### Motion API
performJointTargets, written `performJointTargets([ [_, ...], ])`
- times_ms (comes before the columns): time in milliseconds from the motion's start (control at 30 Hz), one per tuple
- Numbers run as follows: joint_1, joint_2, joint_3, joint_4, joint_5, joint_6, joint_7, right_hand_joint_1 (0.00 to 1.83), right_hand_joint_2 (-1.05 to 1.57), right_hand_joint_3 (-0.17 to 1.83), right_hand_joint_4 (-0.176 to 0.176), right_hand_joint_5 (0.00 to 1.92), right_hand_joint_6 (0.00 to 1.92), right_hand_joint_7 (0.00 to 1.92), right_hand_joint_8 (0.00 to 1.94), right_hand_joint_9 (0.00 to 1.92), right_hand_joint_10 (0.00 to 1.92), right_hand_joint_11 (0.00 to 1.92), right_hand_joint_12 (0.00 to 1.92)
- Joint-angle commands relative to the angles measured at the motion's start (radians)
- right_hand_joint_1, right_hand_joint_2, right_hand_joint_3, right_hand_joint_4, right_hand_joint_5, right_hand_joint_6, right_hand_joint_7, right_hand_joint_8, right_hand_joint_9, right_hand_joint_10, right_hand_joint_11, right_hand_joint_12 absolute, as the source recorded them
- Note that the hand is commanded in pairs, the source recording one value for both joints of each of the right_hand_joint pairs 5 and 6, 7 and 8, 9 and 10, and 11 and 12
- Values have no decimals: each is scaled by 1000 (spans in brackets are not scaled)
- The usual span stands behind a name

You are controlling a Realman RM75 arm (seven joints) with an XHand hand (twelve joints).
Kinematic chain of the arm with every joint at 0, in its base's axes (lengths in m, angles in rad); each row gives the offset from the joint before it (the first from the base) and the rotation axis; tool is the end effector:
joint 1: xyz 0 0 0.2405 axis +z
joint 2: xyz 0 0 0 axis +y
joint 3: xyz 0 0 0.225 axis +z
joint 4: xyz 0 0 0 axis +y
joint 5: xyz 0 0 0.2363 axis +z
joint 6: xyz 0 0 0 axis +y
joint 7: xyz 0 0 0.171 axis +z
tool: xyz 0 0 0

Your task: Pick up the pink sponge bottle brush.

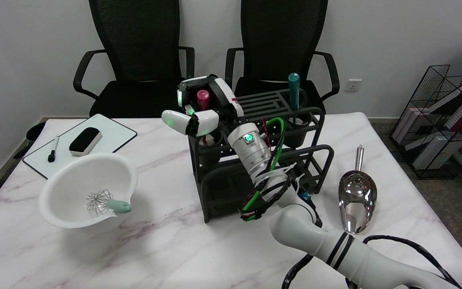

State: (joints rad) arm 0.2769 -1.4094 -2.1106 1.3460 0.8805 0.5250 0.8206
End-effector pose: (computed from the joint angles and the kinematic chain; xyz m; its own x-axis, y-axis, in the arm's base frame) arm -0.1664 -0.4275 0.1416 0.0912 -0.1315 0.9871 -0.9286 -0.3692 0.0366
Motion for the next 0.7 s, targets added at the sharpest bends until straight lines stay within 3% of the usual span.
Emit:
performJointTargets([
  [33, 13, 11, -7, -1, 2, -7, 1, 1128, -81, 1127, 0, 1361, 1361, 1663, 1663, 1620, 1620, 1653, 1653],
  [333, 27, 10, -7, -11, 2, -9, 1, 1099, 173, 972, 0, 1724, 1724, 1768, 1768, 1672, 1672, 1676, 1676],
  [400, 30, 8, -7, -16, 2, -9, 1, 1086, 263, 985, 0, 1898, 1898, 1787, 1787, 1677, 1677, 1682, 1682],
  [600, 35, 2, -7, -28, 2, -5, 1, 1091, 380, 949, 0, 1920, 1920, 1833, 1833, 1710, 1710, 1692, 1692],
  [700, 41, 0, -7, -28, 2, -4, 1, 1086, 663, 898, 0, 1920, 1920, 1887, 1887, 1761, 1761, 1723, 1723],
])
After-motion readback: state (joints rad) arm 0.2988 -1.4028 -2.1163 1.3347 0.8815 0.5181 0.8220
